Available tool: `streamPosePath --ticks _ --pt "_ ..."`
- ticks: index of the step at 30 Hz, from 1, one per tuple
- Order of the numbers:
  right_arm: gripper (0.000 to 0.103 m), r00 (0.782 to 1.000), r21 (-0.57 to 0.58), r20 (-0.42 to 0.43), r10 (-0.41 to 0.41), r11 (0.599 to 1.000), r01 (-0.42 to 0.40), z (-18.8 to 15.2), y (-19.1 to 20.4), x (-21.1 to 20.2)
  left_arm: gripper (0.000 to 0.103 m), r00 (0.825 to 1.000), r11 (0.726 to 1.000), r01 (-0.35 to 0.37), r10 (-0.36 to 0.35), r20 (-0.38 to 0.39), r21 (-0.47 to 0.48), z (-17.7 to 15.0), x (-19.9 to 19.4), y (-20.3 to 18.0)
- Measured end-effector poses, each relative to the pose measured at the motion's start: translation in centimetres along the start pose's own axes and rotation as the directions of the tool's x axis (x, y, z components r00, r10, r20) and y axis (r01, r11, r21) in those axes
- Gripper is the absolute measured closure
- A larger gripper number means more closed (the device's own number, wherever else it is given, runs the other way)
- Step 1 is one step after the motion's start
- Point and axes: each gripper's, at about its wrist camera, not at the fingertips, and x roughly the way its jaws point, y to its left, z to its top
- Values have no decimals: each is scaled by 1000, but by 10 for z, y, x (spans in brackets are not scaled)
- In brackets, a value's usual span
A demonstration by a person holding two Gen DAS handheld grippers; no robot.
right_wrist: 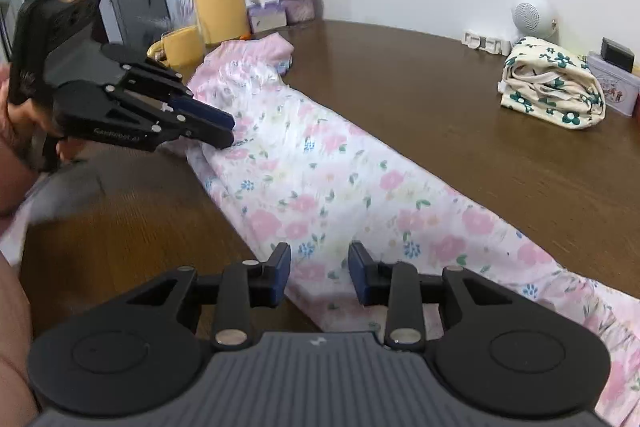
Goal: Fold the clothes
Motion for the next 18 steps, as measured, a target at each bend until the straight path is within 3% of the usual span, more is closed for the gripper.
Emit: streamPosePath --ticks 6,9,11,15,18 --pt "66 1000 18 27 -7 1000 7 -1 -1 -7 89 996 999 -32 31 -78 -8 -6 24 -5" --pt "53 992 128 123 -17 992 1 -5 -13 -46 76 1000 1000 11 -11 -6 8 11 20 -19" --pt "44 981 214 183 -72 976 32 -15 -23 -76 72 998 999 41 -42 46 20 24 17 -28" --pt "25 952 454 213 -220 885 103 -55 -46 -135 70 984 989 132 -139 112 68 55 30 -58" --pt "23 946 578 173 -274 806 128 -84 -52 -159 71 968 976 190 -204 143 108 80 50 -87"
